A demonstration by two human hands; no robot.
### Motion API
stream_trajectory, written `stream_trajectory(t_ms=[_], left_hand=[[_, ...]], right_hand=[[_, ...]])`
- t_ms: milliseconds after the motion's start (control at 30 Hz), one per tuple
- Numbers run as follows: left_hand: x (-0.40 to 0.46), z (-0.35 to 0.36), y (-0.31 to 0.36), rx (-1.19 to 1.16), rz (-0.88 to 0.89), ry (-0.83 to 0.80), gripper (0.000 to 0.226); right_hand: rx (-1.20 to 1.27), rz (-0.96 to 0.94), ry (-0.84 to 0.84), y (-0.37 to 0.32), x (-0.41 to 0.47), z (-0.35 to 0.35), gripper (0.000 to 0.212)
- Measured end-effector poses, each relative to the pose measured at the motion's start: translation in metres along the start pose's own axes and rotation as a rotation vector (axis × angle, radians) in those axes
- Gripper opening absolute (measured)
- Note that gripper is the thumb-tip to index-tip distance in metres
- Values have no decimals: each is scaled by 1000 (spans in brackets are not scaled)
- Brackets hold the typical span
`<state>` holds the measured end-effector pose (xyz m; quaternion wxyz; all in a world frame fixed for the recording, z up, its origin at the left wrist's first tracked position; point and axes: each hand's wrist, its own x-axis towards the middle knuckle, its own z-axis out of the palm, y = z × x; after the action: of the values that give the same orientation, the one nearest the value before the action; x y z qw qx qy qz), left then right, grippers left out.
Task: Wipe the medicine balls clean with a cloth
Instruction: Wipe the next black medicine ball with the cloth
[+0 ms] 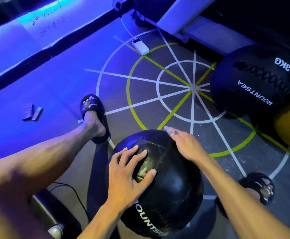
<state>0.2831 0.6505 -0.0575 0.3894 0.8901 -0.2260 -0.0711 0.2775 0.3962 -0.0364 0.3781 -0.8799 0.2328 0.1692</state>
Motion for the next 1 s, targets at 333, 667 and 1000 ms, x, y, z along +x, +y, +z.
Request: stream_trajectory(t_ms=[333, 667, 1000], left_hand=[[-4, 2, 0, -4, 28, 9, 54], [-14, 2, 3, 9, 64, -33, 44], [-16, 7, 18, -74, 140, -92, 31]], right_hand=[[-144, -54, -97, -8, 8, -6, 56], [-219, -376, -88, -24, -24, 10, 51], [25, -63, 370, 7, -41, -25, 47]])
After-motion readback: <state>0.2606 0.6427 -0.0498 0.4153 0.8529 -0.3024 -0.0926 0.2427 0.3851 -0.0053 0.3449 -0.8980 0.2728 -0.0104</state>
